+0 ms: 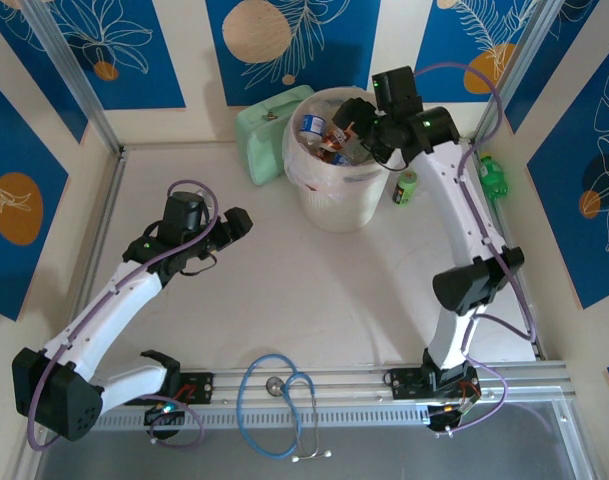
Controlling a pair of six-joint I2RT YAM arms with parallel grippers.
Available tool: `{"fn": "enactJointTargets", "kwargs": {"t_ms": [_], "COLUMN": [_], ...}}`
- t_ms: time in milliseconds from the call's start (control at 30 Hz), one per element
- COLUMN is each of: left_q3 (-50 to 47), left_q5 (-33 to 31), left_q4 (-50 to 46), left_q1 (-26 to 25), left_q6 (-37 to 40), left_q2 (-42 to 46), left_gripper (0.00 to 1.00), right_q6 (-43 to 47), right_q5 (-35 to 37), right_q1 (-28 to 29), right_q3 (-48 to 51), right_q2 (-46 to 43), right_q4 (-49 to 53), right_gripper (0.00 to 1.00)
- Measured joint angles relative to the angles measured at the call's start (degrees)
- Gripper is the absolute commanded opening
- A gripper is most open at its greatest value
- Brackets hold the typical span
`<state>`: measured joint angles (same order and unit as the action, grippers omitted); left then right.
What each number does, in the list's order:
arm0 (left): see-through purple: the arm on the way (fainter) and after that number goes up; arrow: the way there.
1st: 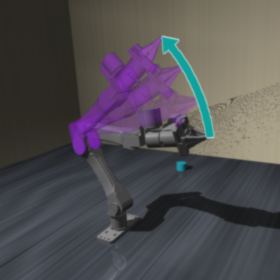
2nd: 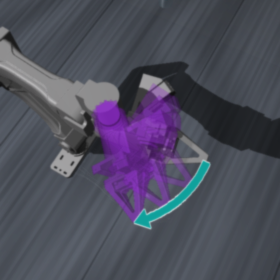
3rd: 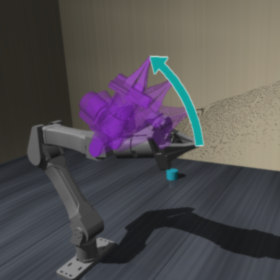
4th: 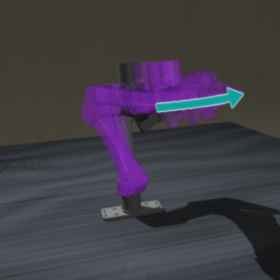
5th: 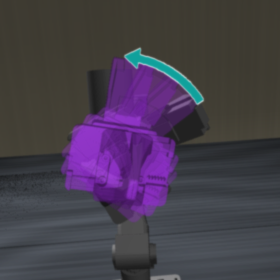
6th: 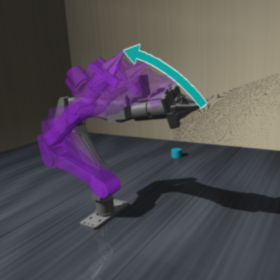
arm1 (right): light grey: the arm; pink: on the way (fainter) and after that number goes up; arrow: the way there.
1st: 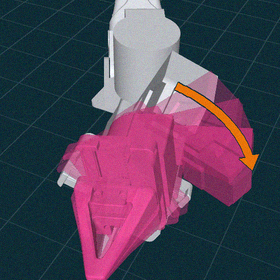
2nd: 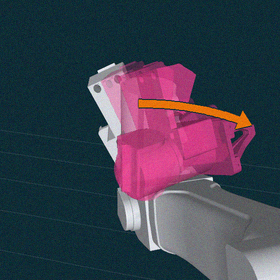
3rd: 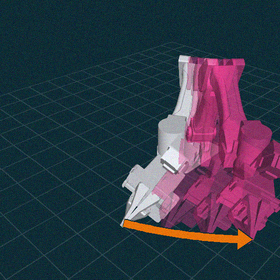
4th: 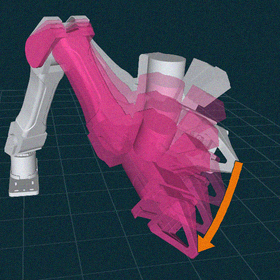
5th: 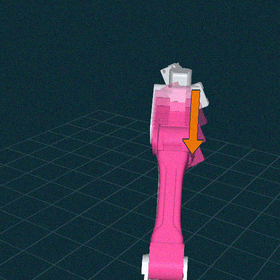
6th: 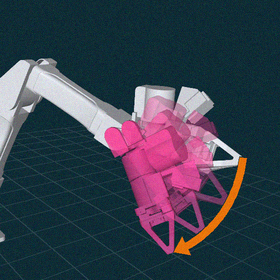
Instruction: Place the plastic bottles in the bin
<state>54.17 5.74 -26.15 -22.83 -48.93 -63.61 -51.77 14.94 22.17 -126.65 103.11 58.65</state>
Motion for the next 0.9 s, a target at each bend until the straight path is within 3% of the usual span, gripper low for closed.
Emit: {"fn": "enactJointTargets", "kwargs": {"t_ms": [133, 267, 367, 467, 500, 633, 700, 800, 900], "left_q3": [0.6, 3.0, 3.5, 2.2, 0.9, -7.8, -11.7, -18.1, -23.1], "left_q5": [-0.7, -5.2, -11.8, -21.6, -24.7, -35.1, -39.5, -43.5, -45.2], "left_q4": [-0.2, -0.2, 1.3, 3.9, 5.2, 13.4, 17.1, 24.9, 31.5], "left_q1": [0.0, 0.0, 0.0, 0.0, 0.0, 0.1, 0.3, 1.5, 4.1], "left_q6": [1.7, 5.4, 10.3, 15.1, 16.8, 25.4, 29.6, 36.0, 40.1], "left_q2": [0.0, 0.0, 0.4, 0.3, 0.1, -2.7, -5.3, -8.3, -9.7], "left_gripper": [0.99, 1.0, 1.0, 1.0, 1.0, 1.0, 1.0, 1.0, 1.0], "right_q6": [4.6, 10.3, 13.4, 12.2, 12.4, 19.0, 21.6, 24.3, 25.6], "right_q5": [5.3, 12.8, 16.9, 21.9, 23.8, 28.2, 30.8, 35.7, 39.1], "right_q1": [2.9, 7.6, 8.5, 6.6, 5.7, 4.0, 3.3, 1.0, -1.8], "right_q3": [8.3, 24.0, 38.2, 54.8, 61.8, 87.4, 95.5, 102.8, 106.8], "right_q2": [-9.7, -23.9, -34.9, -44.8, -48.5, -62.9, -68.2, -70.4, -66.0], "right_q4": [-1.2, -4.3, -7.1, -9.7, -11.3, -19.8, -24.0, -30.6, -37.9], "right_gripper": [0.9, 0.97, 1.0, 0.95, 1.0, 0.99, 0.99, 0.99, 0.99]}}
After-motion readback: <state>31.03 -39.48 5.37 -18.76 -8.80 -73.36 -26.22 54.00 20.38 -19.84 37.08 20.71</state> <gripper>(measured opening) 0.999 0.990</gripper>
